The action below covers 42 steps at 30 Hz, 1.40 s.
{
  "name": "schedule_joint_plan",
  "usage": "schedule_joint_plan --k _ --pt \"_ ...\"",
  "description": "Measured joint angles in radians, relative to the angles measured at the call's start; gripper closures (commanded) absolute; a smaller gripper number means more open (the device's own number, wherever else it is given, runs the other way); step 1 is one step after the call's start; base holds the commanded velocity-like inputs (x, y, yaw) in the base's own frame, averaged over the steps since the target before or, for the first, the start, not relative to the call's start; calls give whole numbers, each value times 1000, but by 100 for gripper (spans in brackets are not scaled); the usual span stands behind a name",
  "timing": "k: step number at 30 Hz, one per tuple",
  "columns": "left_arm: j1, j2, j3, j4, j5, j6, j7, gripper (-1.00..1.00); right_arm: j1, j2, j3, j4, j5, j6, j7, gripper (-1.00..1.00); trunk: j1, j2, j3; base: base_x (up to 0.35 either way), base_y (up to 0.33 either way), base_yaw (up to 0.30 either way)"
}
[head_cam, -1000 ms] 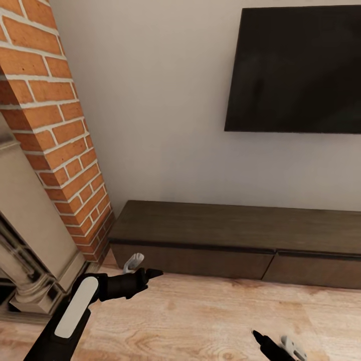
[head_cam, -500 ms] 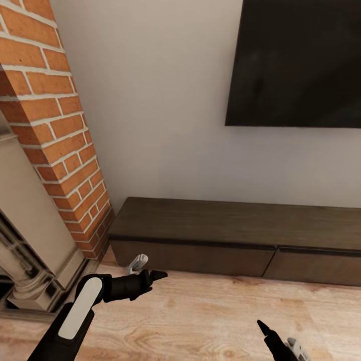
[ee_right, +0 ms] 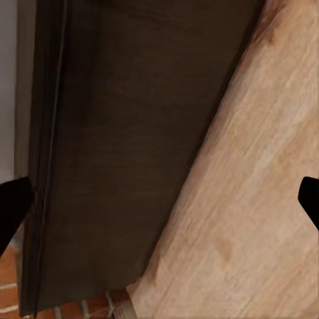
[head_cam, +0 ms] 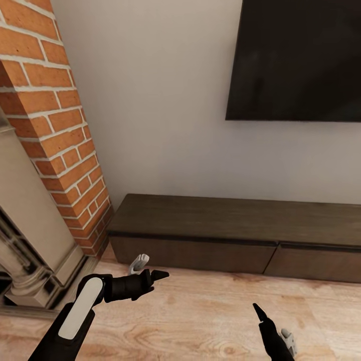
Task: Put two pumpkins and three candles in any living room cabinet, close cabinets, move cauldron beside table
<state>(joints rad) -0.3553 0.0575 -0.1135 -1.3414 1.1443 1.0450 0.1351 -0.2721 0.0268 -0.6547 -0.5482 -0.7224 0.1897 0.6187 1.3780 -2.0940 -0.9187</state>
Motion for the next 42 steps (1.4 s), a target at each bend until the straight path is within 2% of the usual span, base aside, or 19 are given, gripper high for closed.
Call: schedule_joint_plan --k 1,2,6,11,15,22,25,26,27,28,30,33,36,38,40,42 --pt "0 0 0 0 3 0 0 -100 0 1 1 1 -51 1 22 -100 4 -7 -3 0 0 0" --pt "0 0 0 0 8 0 0 -100 0 1 2 2 -78 2 39 -100 8 -14 -6 0 0 0" --pt "0 0 0 0 35 0 -1 -100 0 0 3 3 -122 4 87 -100 23 -42 -19 0 0 0" --pt "0 1 0 0 40 0 -1 -100 -1 1 2 0 -129 6 96 -100 42 -77 -34 0 0 0" --pt "0 1 0 0 41 0 -1 -100 -7 1 3 -4 -130 45 107 -100 58 -105 -47 0 0 0" --pt "0 5 -1 0 42 1 -6 -100 -17 -1 6 -29 -131 128 306 -100 84 -154 -69 0 0 0" --pt "5 9 -1 0 51 1 -8 -100 -17 -4 8 -31 -132 141 340 -100 96 -175 -78 0 0 0" --pt "6 11 -2 0 67 1 -10 -100 -17 -5 8 -31 -132 144 345 -100 100 -182 -81 0 0 0" --pt "9 15 -3 -1 109 1 -11 -100 -17 -6 9 -31 -132 145 350 -100 104 -189 -85 0 0 0" --pt "11 17 -5 -1 137 1 -11 -100 -17 -6 9 -31 -133 145 352 -100 107 -196 -88 0 0 0" --pt "13 20 -24 -1 177 1 -12 -100 -17 -6 8 -31 -133 146 356 -100 115 -210 -94 0 0 0" --pt "15 20 -54 -2 199 1 -12 -100 -17 -6 5 -30 -134 147 365 -100 127 -231 -103 0 0 0" --pt "15 21 -64 -2 214 1 -13 -100 -17 -2 2 -30 -160 147 385 -100 127 -231 -103 0 0 0" --pt "21 22 -65 -2 244 1 -14 -100 -17 -2 2 -30 -195 146 398 -100 127 -231 -104 0 0 0" --pt "42 23 -66 -2 281 1 -17 -100 -17 -5 2 -29 -212 146 403 -100 127 -231 -104 67 0 0" --pt "53 23 -66 -2 297 1 -19 -100 -16 -7 1 -29 -218 146 404 -100 126 -231 -103 206 0 0"
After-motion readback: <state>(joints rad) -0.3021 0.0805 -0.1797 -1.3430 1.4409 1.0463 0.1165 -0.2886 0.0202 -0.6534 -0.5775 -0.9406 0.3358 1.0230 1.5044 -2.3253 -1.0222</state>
